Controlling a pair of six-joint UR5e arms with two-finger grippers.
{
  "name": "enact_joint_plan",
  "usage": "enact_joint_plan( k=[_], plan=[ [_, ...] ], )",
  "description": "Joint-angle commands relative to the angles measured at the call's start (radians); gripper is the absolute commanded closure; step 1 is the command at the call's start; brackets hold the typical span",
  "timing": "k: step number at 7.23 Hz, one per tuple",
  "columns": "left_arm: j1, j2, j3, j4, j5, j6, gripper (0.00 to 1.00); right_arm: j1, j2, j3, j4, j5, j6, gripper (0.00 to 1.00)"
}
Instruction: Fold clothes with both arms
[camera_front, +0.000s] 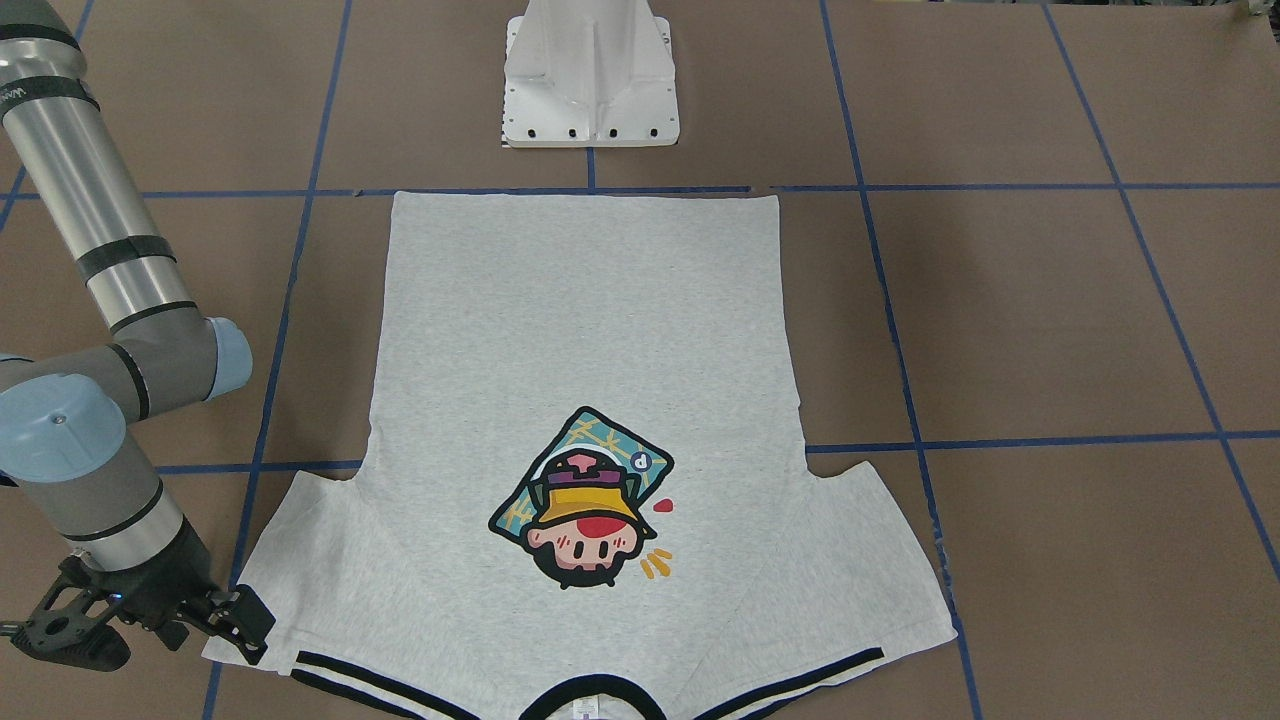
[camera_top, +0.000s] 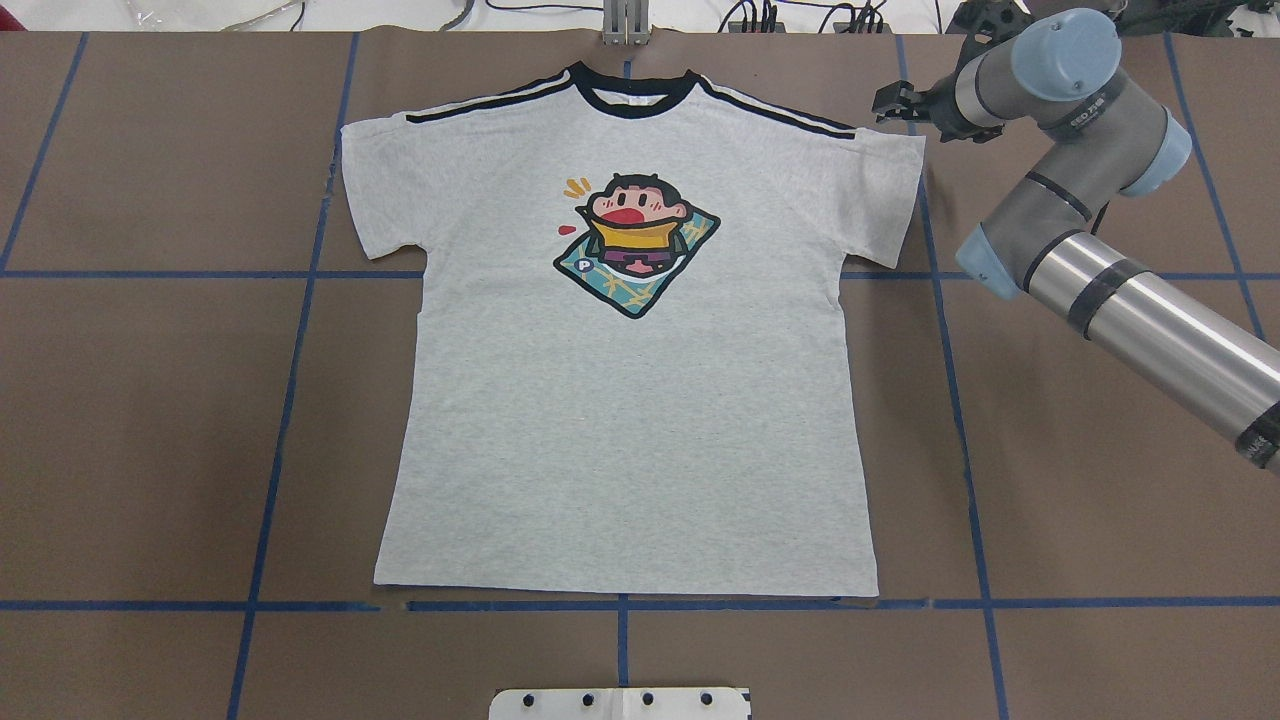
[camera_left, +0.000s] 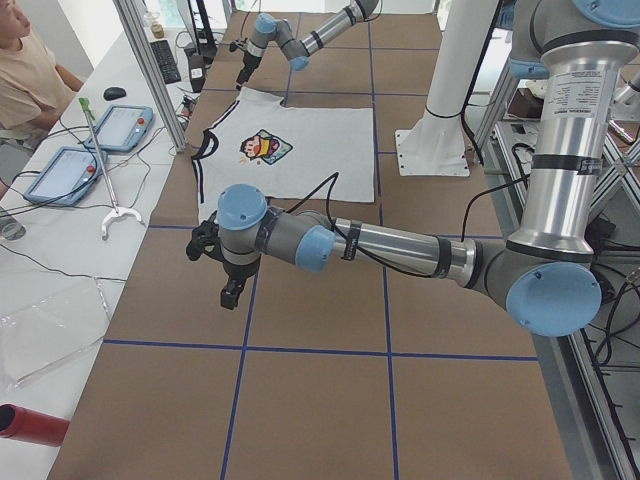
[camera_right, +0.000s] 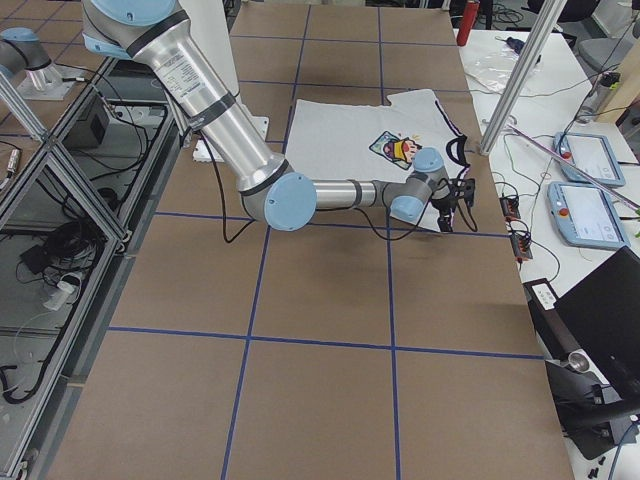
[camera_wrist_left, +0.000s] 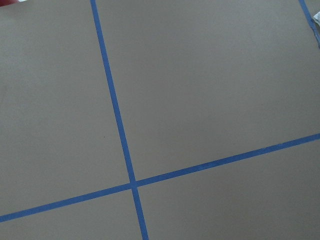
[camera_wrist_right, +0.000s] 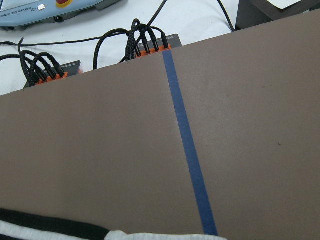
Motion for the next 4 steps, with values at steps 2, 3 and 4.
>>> enact_joint_plan(
  k=[2,3,4],
  plan=[
    [0.0,0.002,0.0,-0.001,0.0,0.0,0.01,-0.018,0.007,-0.035,0.0,-0.035,0.021,0.24],
    [0.0,0.002,0.0,-0.001,0.0,0.0,0.01,-0.015,0.006,-0.032,0.0,-0.035,0.033,0.69],
    [0.0,0.002,-0.001,-0.001,0.0,0.0,0.01,-0.013,0.001,-0.031,0.0,-0.03,0.035,1.0]
  ],
)
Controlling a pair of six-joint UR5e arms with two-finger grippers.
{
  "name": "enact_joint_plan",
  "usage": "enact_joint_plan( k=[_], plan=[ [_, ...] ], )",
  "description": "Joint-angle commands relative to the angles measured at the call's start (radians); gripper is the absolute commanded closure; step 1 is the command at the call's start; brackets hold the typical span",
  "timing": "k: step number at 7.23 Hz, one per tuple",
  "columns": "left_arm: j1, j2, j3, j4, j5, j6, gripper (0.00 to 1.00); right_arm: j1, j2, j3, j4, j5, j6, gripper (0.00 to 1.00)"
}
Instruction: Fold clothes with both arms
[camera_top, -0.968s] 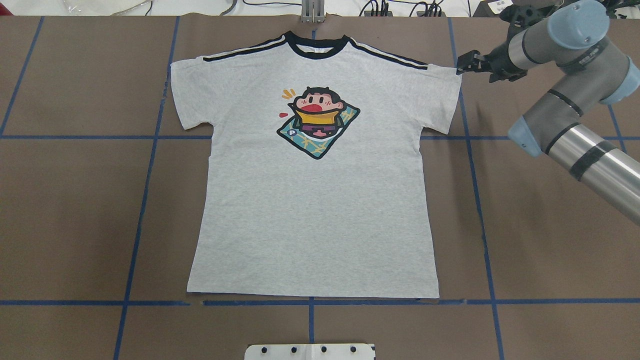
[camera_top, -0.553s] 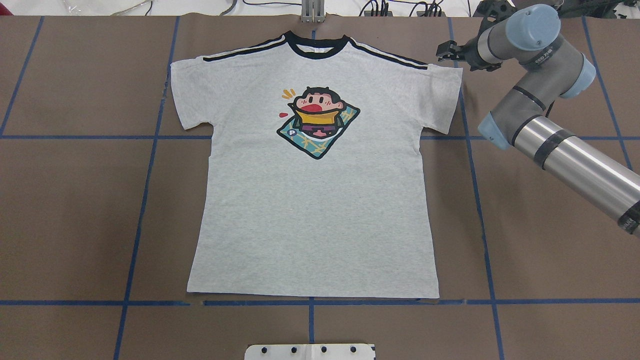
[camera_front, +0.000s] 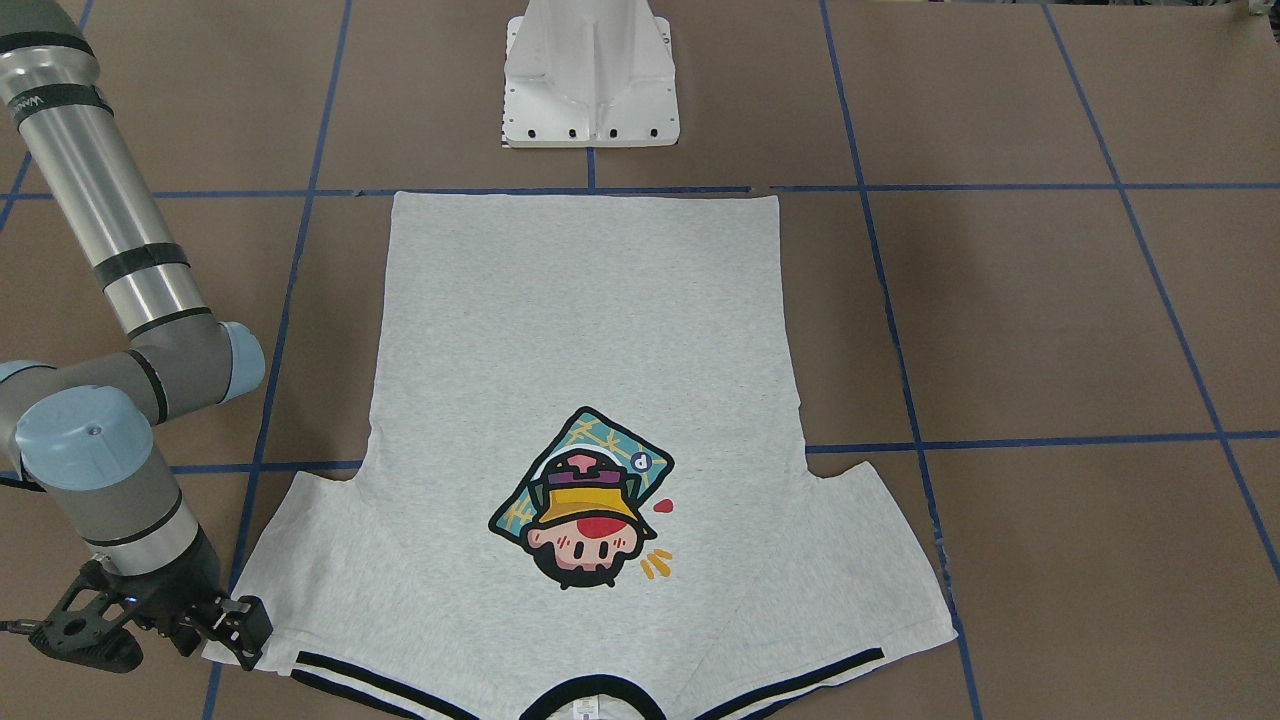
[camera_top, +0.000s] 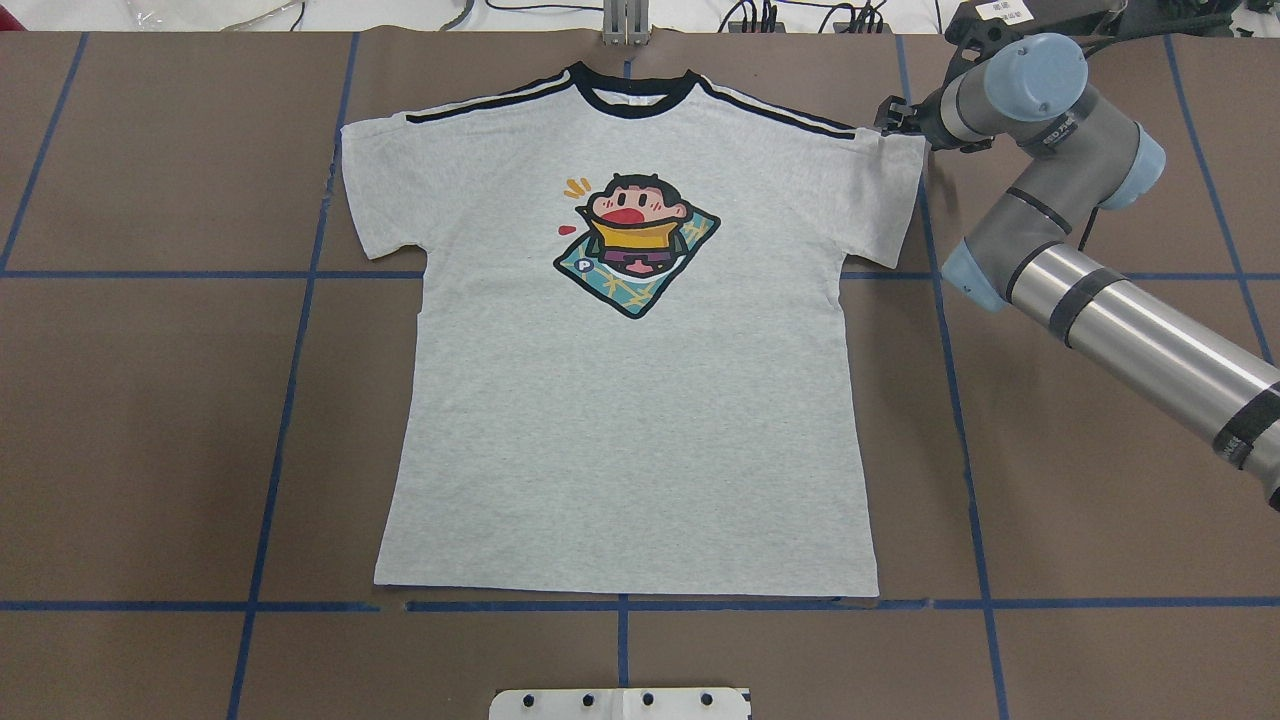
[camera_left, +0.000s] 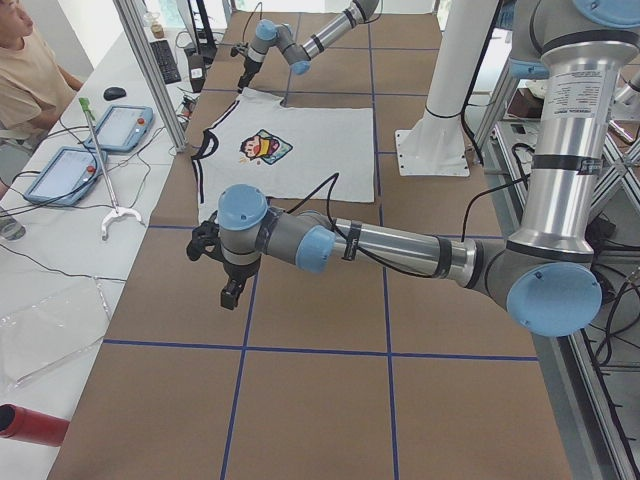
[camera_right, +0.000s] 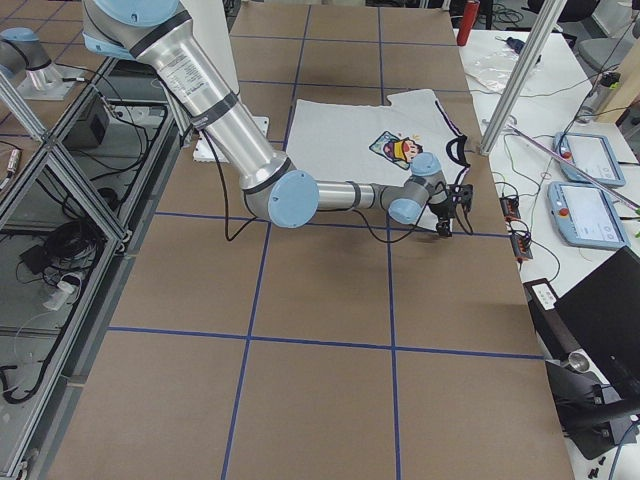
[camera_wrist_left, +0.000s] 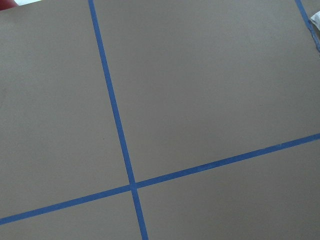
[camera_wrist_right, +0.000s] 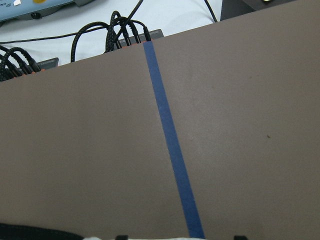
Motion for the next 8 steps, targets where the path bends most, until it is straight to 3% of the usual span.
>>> enact_joint_plan(
  k=[1,4,5,8],
  plan=[
    [0.0,0.0,-0.001,0.0,0.0,0.0,0.01,0.003,-0.011,0.003,0.0,0.01,0.008,1.0],
    [0.0,0.002,-0.003,0.0,-0.002,0.0,0.01,0.054,-0.007,0.078,-0.043,0.122,0.02,1.0],
    [0.0,0.002,-0.007,0.0,-0.002,0.0,0.01,0.039,0.013,0.15,-0.139,0.124,0.072,1.0],
    [-0.002,0.011,-0.029,0.005,-0.021,0.0,0.01,-0.069,0.151,0.117,-0.155,0.089,0.284,1.0]
  ],
)
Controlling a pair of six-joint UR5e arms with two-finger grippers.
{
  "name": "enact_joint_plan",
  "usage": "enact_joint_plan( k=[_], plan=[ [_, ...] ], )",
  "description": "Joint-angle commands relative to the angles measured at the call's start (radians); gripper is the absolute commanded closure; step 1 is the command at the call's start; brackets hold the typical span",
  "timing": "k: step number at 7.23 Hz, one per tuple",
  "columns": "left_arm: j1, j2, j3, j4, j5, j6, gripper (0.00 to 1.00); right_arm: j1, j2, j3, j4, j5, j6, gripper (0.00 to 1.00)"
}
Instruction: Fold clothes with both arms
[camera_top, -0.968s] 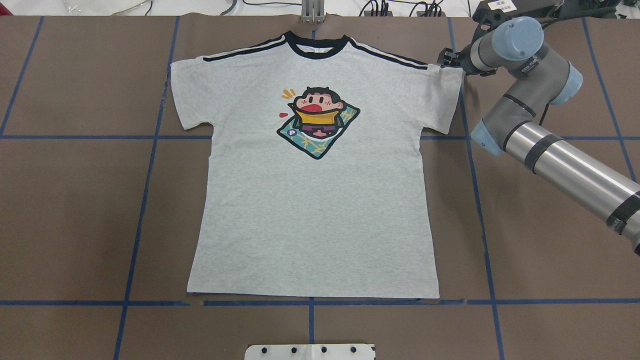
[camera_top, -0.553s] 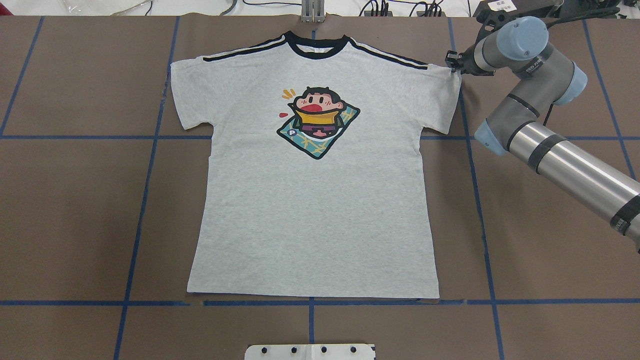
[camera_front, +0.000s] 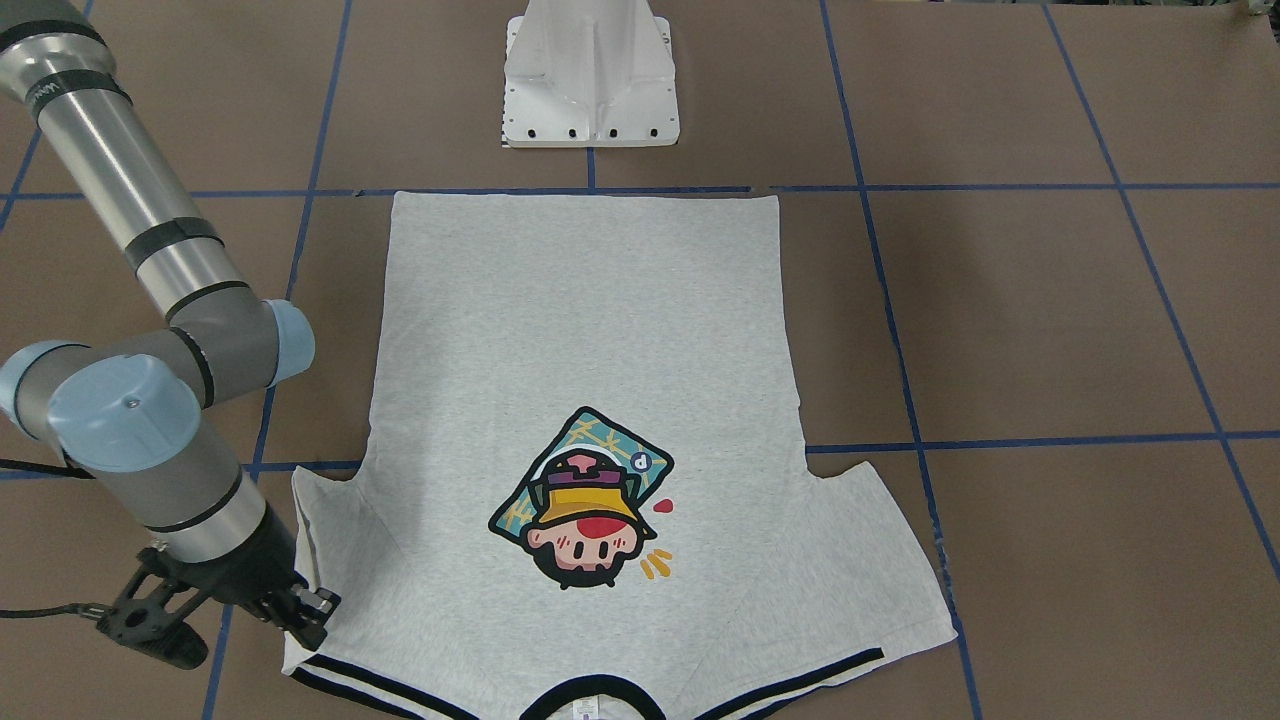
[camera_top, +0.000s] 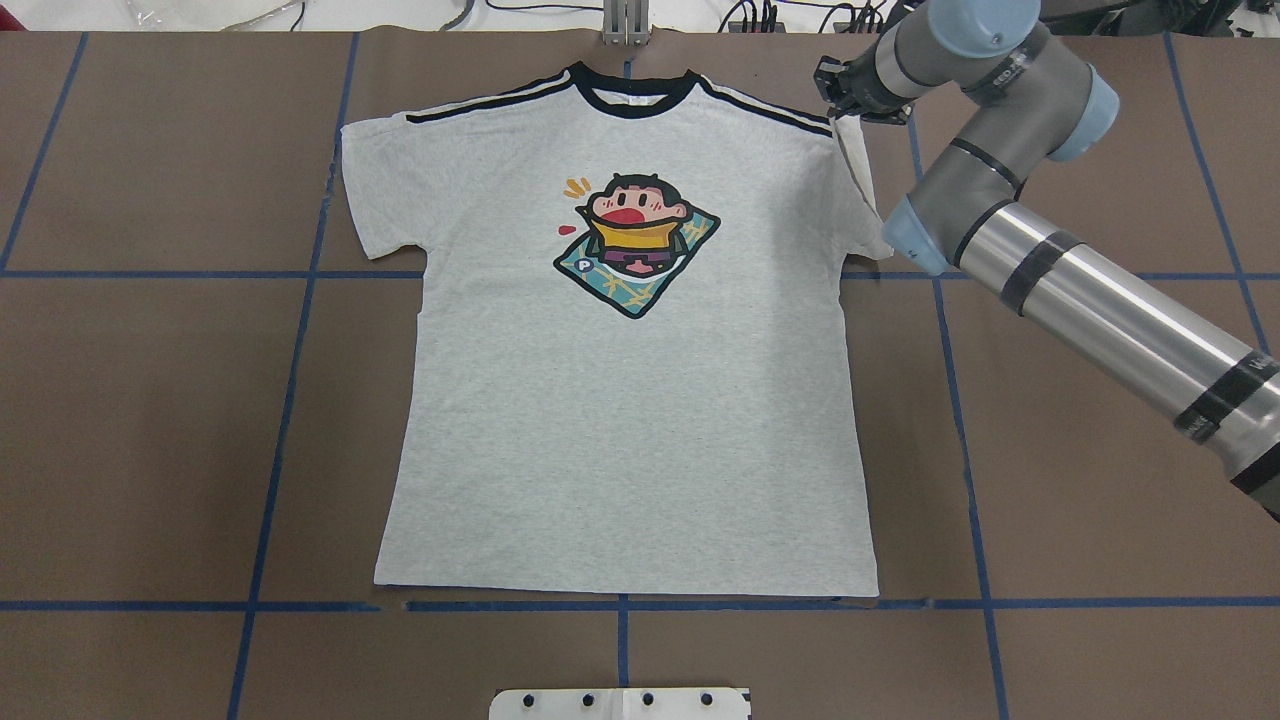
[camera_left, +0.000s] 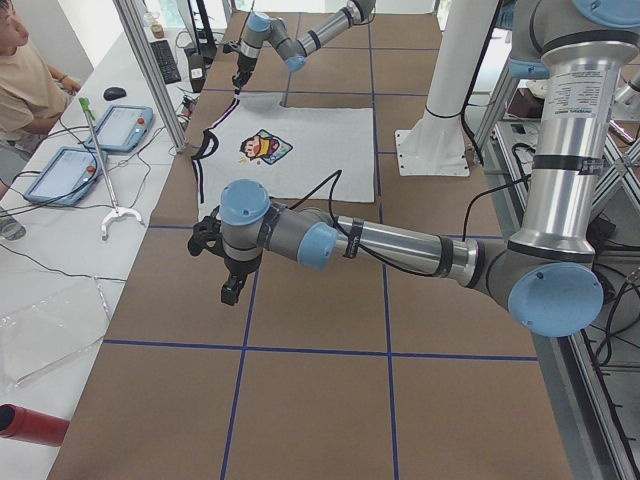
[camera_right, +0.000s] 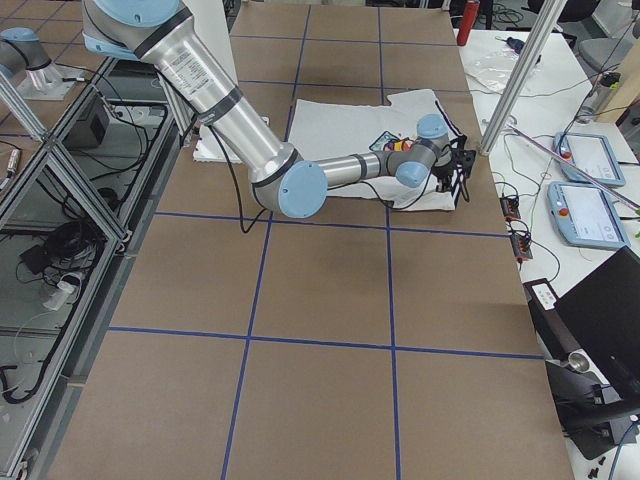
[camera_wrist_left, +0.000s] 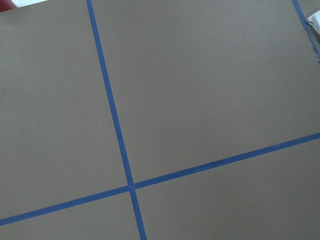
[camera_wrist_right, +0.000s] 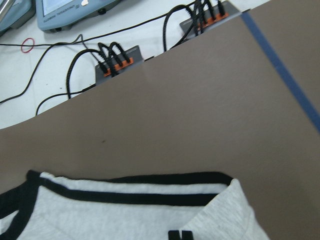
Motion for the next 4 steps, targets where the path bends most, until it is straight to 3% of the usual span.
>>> enact_joint_plan(
  k=[1,2,4],
  plan=[
    [0.0,0.004,-0.005,0.002,-0.03,0.001,0.01,-0.047,0.11,-0.054,-0.051,-0.083,0.11,1.0],
    [0.0,0.013,-0.005,0.002,-0.031,0.001,0.01,-0.062,0.173,-0.163,-0.055,-0.158,0.11,1.0],
    [0.0,0.015,-0.005,0.002,-0.067,0.001,0.01,-0.07,0.182,-0.188,-0.055,-0.189,0.103,1.0]
  ],
)
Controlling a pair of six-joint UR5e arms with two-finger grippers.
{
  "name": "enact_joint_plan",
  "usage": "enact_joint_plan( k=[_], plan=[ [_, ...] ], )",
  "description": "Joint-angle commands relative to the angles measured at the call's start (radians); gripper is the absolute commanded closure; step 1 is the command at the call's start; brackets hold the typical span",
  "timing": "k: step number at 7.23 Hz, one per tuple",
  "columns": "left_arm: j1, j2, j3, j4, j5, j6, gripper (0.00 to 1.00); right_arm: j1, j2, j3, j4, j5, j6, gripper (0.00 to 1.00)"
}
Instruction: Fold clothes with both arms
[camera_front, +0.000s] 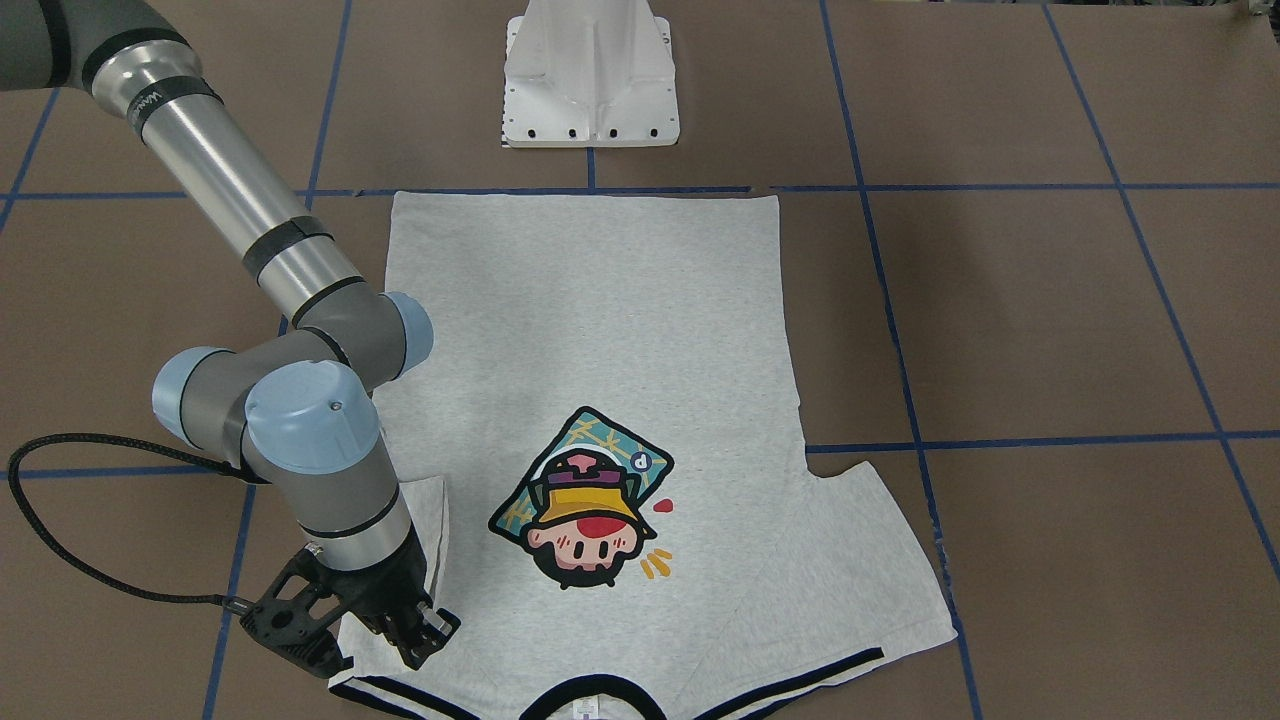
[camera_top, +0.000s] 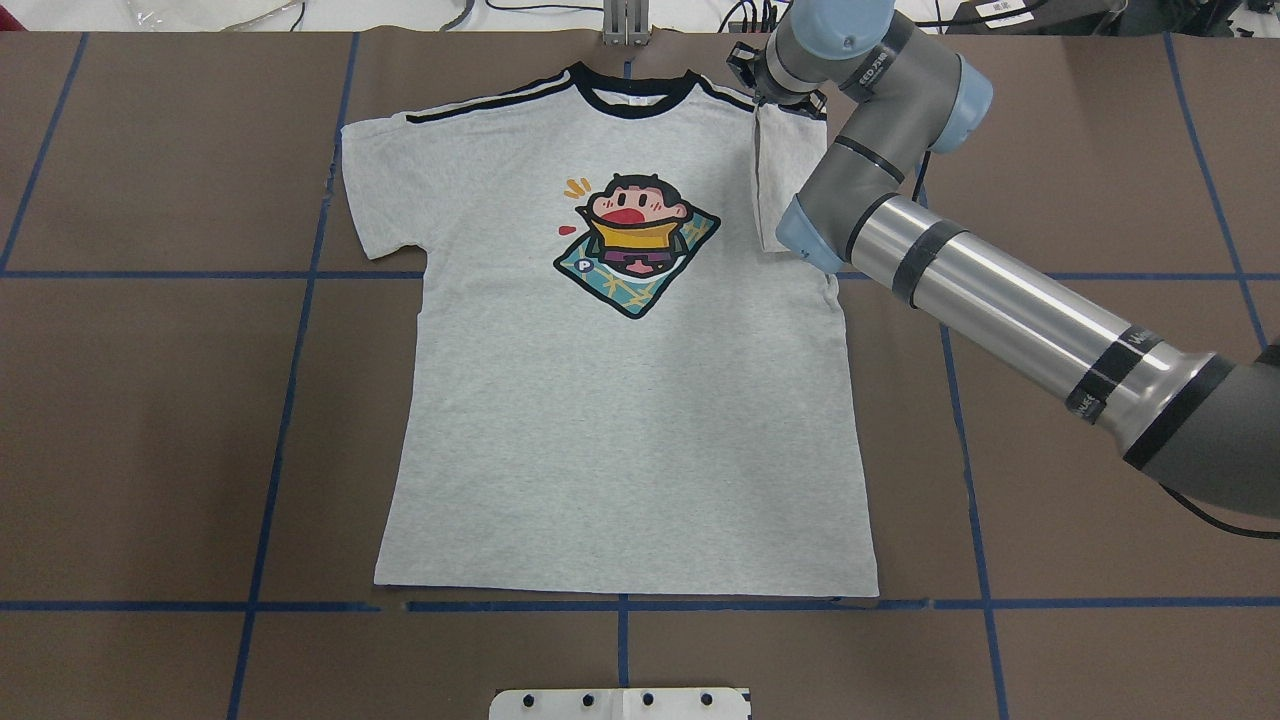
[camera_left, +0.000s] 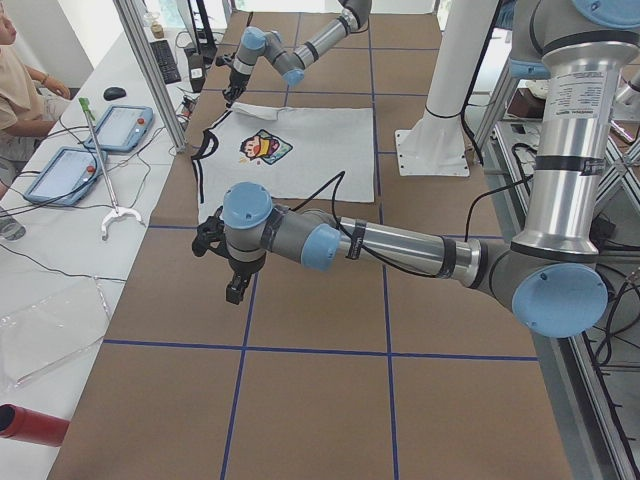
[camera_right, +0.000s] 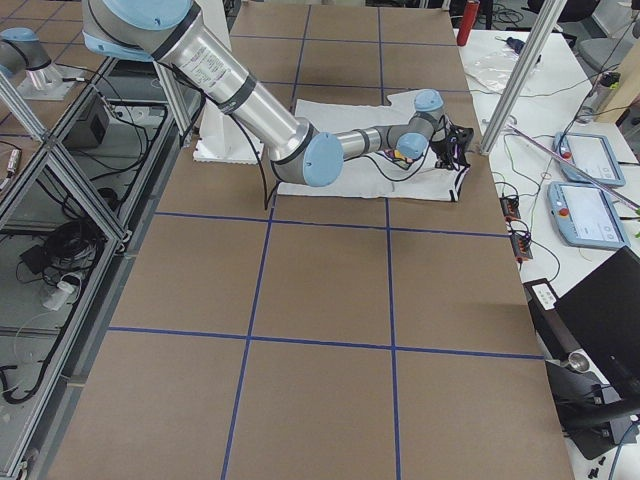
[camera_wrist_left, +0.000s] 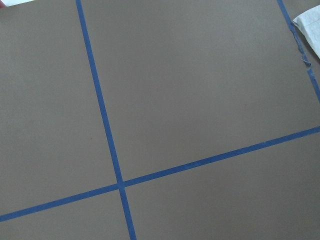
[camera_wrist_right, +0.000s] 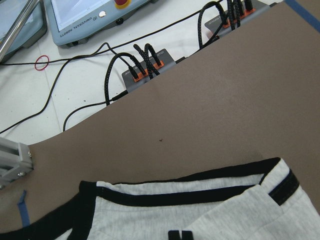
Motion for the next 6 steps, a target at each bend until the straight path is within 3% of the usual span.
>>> enact_joint_plan(
  k=[1,2,4,6],
  plan=[
    [0.001,0.001,-0.001,0.002,-0.021,-0.002,0.01,-0.033,0.007,-0.022,-0.001,-0.069,-0.023,0.01],
    [0.003,-0.008,0.002,0.004,-0.019,-0.005,0.01,-0.041,0.01,-0.01,-0.001,-0.074,-0.075,0.0],
    [0.076,-0.075,0.004,-0.078,-0.013,-0.311,0.01,-0.03,-0.028,0.095,-0.008,-0.063,-0.089,0.0],
    [0.219,-0.176,0.046,-0.207,-0.007,-0.562,0.01,-0.007,-0.24,0.375,-0.036,0.05,-0.095,0.0]
  ],
)
